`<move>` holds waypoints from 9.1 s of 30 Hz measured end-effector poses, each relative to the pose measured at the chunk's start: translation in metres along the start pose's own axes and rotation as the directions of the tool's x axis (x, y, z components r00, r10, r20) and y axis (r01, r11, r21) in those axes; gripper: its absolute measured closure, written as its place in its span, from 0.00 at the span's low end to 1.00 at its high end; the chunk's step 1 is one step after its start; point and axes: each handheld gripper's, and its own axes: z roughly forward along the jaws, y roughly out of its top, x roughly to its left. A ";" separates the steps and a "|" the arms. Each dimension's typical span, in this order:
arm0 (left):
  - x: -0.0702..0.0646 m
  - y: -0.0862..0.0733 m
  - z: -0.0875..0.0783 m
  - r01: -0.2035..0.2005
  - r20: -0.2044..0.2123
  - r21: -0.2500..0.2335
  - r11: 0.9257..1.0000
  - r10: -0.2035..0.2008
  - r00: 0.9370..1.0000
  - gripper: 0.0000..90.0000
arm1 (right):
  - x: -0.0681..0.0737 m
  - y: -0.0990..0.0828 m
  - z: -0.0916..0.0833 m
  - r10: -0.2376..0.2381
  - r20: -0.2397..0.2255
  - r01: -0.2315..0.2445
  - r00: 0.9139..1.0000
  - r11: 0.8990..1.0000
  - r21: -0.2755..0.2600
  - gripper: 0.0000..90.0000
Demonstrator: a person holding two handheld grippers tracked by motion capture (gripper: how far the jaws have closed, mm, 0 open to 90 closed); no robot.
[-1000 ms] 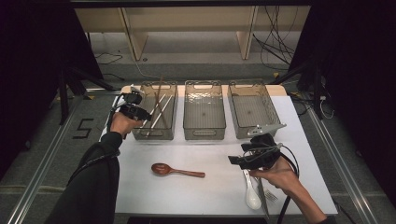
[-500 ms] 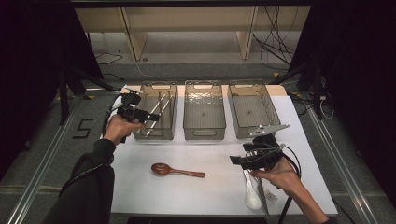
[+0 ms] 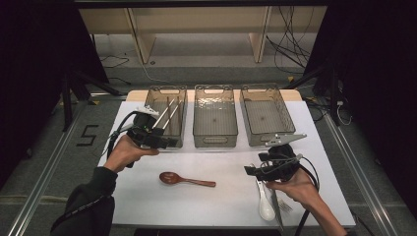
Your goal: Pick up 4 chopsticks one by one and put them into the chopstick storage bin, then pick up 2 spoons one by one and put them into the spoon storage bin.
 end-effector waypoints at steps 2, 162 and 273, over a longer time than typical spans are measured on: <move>-0.006 -0.004 0.003 -0.028 0.007 0.024 0.999 0.028 1.000 0.25 | -0.001 -0.002 0.000 0.003 0.004 -0.003 1.000 1.000 0.003 0.31; -0.008 0.104 0.074 -0.041 -0.081 -0.024 0.999 0.039 0.996 0.90 | -0.001 -0.020 0.000 0.020 -0.009 -0.020 1.000 1.000 0.009 0.29; -0.032 -0.066 -0.021 0.008 -0.027 -0.259 0.966 -0.016 1.000 0.21 | 0.005 -0.042 0.030 0.063 0.117 -0.092 0.991 0.960 0.265 0.34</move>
